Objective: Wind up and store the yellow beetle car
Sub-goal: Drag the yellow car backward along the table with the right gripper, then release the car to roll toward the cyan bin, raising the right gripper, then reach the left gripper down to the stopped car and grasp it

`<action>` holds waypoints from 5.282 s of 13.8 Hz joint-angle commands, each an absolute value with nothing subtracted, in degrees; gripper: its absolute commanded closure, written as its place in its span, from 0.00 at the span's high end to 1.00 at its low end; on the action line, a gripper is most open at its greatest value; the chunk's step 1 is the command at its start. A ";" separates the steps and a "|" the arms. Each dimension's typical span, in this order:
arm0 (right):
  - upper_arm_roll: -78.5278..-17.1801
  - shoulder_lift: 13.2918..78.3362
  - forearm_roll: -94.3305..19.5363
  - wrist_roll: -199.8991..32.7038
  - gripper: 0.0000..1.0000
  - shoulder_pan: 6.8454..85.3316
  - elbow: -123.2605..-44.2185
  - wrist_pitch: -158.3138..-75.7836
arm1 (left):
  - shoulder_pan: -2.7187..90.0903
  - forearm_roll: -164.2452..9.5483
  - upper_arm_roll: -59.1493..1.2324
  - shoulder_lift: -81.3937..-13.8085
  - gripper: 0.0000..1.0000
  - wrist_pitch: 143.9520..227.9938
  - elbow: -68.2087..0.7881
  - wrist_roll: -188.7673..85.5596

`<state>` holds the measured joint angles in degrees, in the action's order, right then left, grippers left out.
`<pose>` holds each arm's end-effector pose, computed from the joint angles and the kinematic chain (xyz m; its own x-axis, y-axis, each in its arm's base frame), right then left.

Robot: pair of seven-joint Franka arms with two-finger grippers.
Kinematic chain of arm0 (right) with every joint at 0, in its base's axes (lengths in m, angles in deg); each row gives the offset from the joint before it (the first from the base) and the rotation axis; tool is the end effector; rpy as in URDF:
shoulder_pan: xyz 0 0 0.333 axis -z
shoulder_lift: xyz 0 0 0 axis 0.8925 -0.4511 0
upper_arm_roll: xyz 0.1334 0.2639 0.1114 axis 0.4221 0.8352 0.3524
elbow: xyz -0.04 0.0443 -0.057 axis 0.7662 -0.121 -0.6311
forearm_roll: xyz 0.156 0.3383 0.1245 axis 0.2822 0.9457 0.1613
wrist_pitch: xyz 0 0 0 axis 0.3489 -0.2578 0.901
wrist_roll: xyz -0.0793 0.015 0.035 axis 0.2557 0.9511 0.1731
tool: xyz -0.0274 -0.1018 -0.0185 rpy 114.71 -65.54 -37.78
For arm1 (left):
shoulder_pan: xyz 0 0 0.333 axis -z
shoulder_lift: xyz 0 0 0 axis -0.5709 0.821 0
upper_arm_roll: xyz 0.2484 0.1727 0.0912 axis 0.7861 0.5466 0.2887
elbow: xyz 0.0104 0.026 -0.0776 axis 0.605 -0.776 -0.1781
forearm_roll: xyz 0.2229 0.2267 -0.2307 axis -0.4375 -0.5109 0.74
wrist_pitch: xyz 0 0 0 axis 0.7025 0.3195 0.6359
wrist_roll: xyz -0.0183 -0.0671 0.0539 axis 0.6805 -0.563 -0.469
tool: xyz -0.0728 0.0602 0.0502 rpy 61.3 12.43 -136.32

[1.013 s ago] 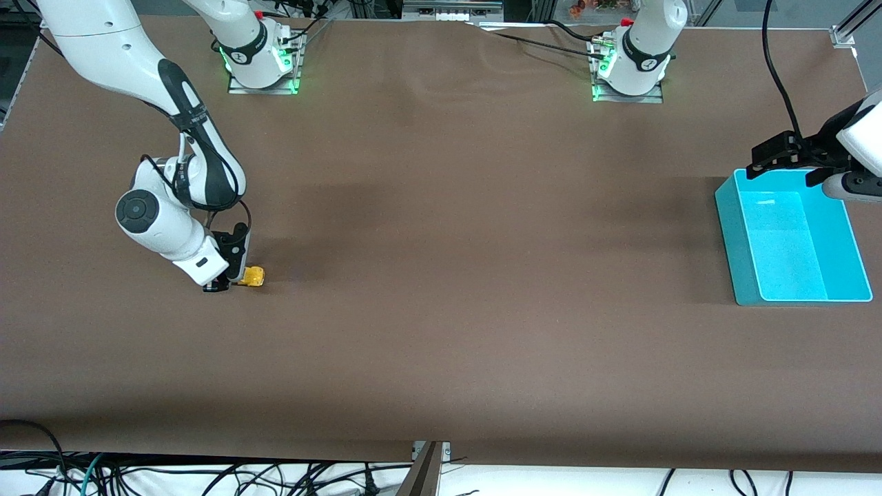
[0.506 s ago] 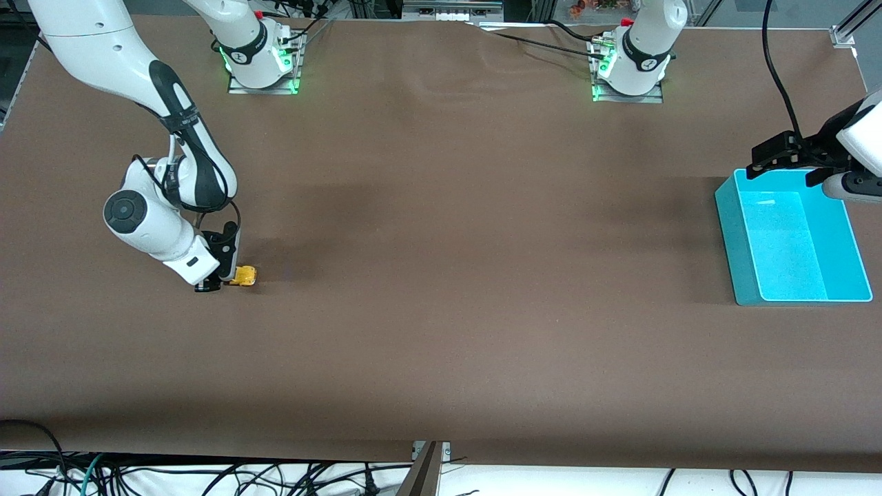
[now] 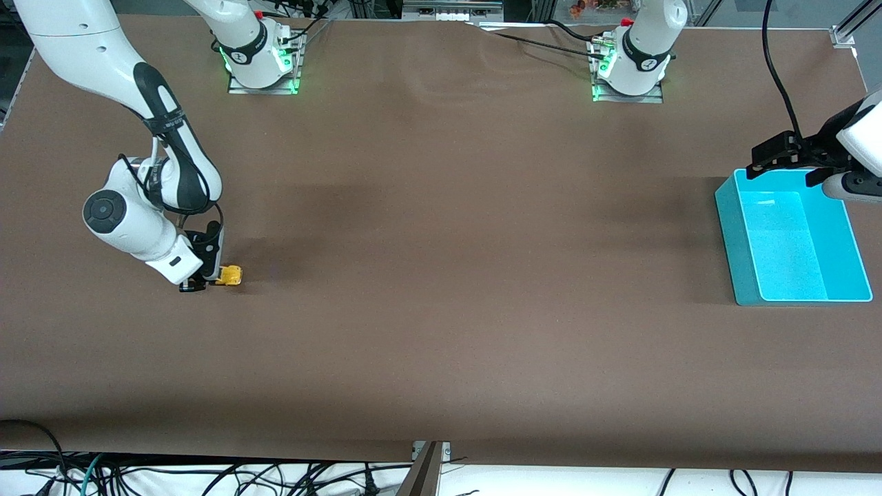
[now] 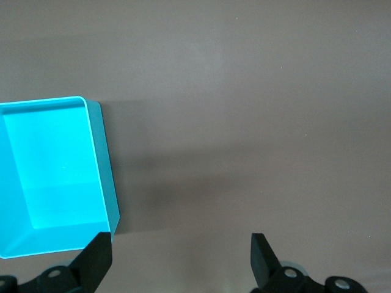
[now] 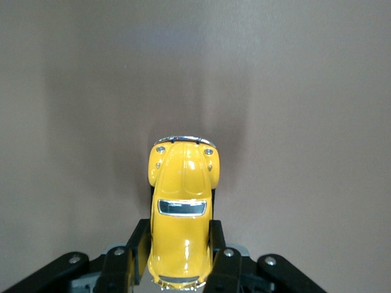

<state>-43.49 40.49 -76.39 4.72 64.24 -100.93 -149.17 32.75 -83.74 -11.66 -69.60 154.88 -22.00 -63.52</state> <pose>0.6060 -0.0218 0.2008 -0.0528 0.9981 -0.0325 0.9976 0.0542 0.0441 0.5654 0.0063 0.6010 0.9925 -0.0791 -0.0933 -0.0742 -0.9957 0.0556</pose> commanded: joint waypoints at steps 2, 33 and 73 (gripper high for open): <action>-43.11 39.13 -76.70 8.92 0.42 67.05 -101.00 -150.14 | 32.61 -82.47 -11.78 -69.44 1.00 155.12 -21.62 -62.98; -41.00 43.51 -70.20 -5.97 1.00 70.83 -70.32 -109.55 | 32.61 -82.47 -11.78 -69.44 1.00 155.21 -21.62 -62.98; -38.54 64.00 -79.70 -85.82 1.00 64.59 -68.91 -86.51 | 31.47 -87.75 -10.98 -62.95 1.00 203.16 -55.09 -76.75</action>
<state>-38.00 61.63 -79.73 -84.85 65.31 -66.50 -87.43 31.81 -86.84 -10.81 -62.75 196.85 -49.71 -72.03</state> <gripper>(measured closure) 0.000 0.000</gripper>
